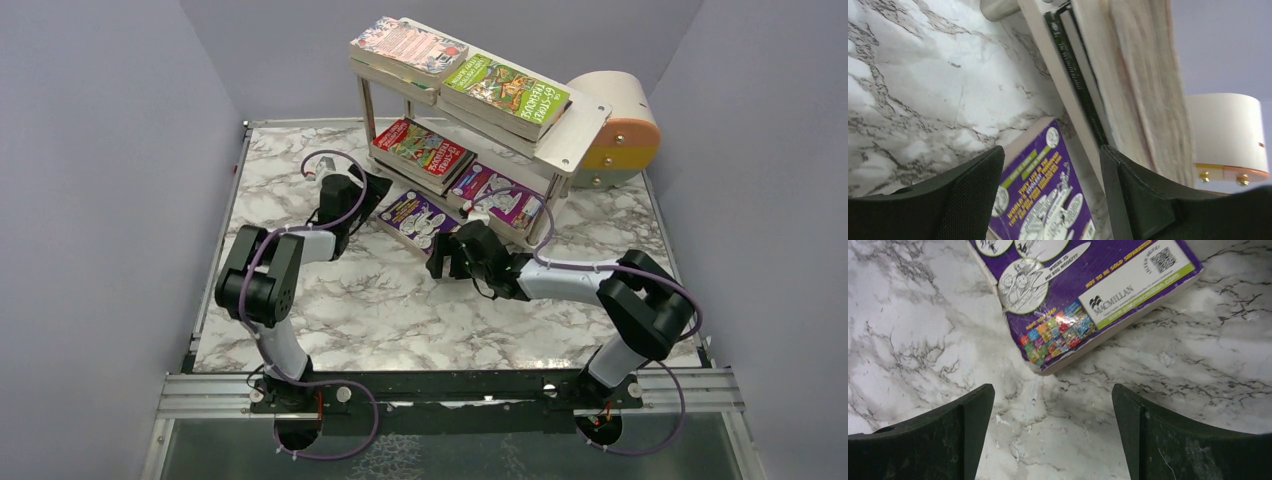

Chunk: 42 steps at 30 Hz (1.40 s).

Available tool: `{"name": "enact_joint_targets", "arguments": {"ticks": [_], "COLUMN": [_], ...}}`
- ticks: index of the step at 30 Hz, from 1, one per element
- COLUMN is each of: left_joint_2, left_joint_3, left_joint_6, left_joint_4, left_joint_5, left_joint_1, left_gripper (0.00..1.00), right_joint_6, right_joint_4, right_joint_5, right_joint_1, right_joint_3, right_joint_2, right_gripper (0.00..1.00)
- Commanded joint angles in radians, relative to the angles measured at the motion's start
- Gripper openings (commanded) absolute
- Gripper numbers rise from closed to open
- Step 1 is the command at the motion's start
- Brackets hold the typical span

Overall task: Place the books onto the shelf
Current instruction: Pick up the book from the center of the board.

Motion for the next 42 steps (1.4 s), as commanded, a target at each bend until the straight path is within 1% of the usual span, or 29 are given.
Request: {"name": "enact_joint_targets", "arguments": {"ticks": [1, 8, 13, 19, 25, 42], "left_joint_2": [0.12, 0.265, 0.308, 0.337, 0.316, 0.211], "left_joint_3": [0.031, 0.06, 0.044, 0.007, -0.041, -0.184], "left_joint_6": [0.035, 0.025, 0.019, -0.017, -0.026, -0.075], "left_joint_4": [0.124, 0.318, 0.422, 0.555, 0.585, 0.586], "left_joint_5": [-0.006, 0.073, 0.11, 0.188, 0.228, 0.256], "left_joint_1": [0.011, 0.016, 0.017, 0.014, -0.007, -0.062], "left_gripper": [0.64, 0.62, 0.61, 0.58, 0.57, 0.55], "right_joint_6": [-0.019, -0.037, -0.04, -0.046, -0.055, -0.067], "right_joint_4": [0.108, 0.167, 0.209, 0.262, 0.268, 0.248], "right_joint_5": [-0.05, -0.094, -0.123, -0.157, -0.175, -0.208], "right_joint_1": [-0.023, -0.044, -0.049, -0.051, -0.051, -0.049], "right_joint_3": [-0.019, -0.021, -0.026, -0.02, -0.006, -0.003], "right_joint_2": [0.022, 0.054, 0.087, 0.134, 0.145, 0.124], "right_gripper": [0.87, 0.87, 0.87, 0.87, 0.86, 0.86]}}
